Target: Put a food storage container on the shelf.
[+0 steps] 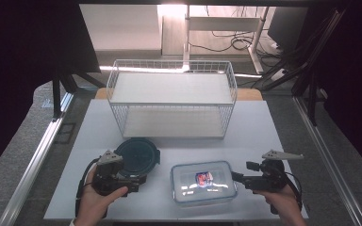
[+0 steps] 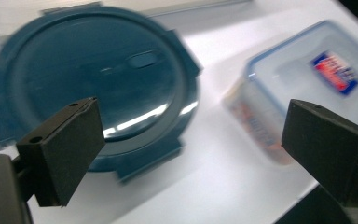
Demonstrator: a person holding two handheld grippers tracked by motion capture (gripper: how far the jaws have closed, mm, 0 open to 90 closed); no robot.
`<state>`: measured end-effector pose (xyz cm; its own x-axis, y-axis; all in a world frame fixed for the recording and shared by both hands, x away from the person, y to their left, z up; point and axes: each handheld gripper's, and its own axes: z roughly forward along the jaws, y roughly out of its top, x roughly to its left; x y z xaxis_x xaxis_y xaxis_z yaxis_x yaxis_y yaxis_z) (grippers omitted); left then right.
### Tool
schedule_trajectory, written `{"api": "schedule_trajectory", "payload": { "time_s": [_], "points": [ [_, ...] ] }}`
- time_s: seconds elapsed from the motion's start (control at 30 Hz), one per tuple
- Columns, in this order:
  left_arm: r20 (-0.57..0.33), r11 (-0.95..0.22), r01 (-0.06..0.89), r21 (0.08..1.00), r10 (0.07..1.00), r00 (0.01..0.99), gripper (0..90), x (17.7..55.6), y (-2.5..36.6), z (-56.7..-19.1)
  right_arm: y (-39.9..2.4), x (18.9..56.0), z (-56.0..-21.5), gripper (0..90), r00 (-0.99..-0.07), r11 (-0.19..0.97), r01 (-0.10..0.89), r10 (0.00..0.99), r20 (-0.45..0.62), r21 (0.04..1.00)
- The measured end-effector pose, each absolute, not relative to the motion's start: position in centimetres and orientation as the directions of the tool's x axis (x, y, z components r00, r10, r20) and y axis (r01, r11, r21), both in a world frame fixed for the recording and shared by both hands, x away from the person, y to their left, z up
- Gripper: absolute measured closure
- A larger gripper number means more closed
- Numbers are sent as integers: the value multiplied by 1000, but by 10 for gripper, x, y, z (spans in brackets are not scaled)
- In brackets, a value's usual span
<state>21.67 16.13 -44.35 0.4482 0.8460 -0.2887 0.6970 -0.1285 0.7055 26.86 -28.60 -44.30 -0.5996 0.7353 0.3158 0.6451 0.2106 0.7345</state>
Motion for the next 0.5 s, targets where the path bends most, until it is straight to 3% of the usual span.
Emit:
{"api": "schedule_trajectory", "payload": {
  "time_s": [0.23, 0.5],
  "points": [
    [-340, -134, 707, 694, 805, 487, 60, 215, 136, -445, -289, 268, -444, 159, -576, 184, 675, 737, 354, 715],
    [-471, -106, 773, 626, 738, 482, 51, 224, 102, -453, -290, 272, -454, 117, -571, 198, 708, 725, 385, 678]
  ]
}}
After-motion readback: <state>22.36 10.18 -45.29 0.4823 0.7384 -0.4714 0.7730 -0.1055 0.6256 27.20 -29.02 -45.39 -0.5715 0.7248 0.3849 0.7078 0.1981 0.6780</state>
